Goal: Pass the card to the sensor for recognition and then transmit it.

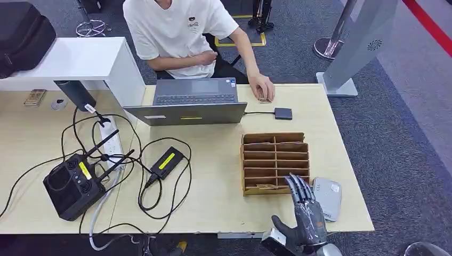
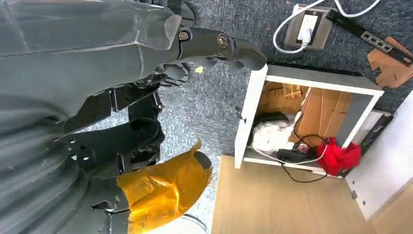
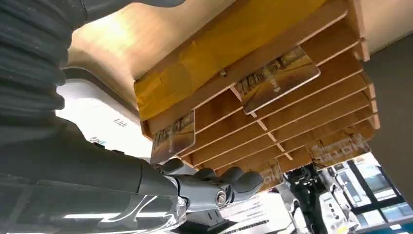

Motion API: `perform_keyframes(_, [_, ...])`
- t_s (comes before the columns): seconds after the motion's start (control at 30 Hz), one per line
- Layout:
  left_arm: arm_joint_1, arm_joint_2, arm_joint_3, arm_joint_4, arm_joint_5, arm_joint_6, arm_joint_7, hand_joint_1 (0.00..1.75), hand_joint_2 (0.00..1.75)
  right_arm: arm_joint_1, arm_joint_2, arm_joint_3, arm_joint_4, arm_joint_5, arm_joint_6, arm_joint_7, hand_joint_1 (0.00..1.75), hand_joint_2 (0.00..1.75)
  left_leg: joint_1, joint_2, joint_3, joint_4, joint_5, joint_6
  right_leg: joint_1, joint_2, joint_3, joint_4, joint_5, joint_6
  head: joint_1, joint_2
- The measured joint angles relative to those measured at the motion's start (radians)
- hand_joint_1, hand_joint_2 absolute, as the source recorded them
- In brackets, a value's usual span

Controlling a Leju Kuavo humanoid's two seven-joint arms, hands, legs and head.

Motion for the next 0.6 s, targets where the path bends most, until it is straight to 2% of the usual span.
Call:
perform_keyframes(0.23, [0.001, 0.000, 0.005, 0.000, 0.000, 0.000, 0.000, 0.00, 1.75, -0.014, 0.010, 0.001, 0.036, 0.044, -0.025, 0.005, 0.00, 1.75, -0.001, 0.000, 0.000, 0.000, 0.000, 0.000, 0.000, 0.000, 0.000, 0.000, 0.000, 0.000, 0.000, 0.000])
perform_keyframes(0.33, [0.002, -0.003, 0.016, 0.000, -0.004, 0.000, 0.000, 0.00, 1.75, -0.009, 0.031, -0.033, 0.035, 0.107, -0.026, -0.019, 0.00, 1.75, -0.001, 0.000, 0.000, 0.000, 0.000, 0.000, 0.000, 0.000, 0.000, 0.000, 0.000, 0.000, 0.000, 0.000])
perform_keyframes(0.47, [0.003, -0.006, 0.028, -0.001, -0.013, 0.001, 0.000, 0.00, 1.75, 0.004, 0.080, -0.135, 0.014, 0.197, -0.027, -0.083, 0.00, 1.75, 0.000, 0.000, 0.000, 0.000, 0.000, 0.000, 0.000, 0.000, 0.000, 0.000, 0.000, 0.000, 0.000, 0.000])
perform_keyframes(0.6, [0.003, -0.009, 0.037, -0.001, -0.021, 0.002, 0.000, 0.00, 1.75, 0.008, 0.132, -0.251, -0.008, 0.216, -0.028, -0.144, 0.00, 1.75, 0.000, 0.000, 0.001, 0.000, 0.000, 0.000, 0.000, 0.000, 0.000, 0.000, 0.000, 0.000, 0.000, 0.000])
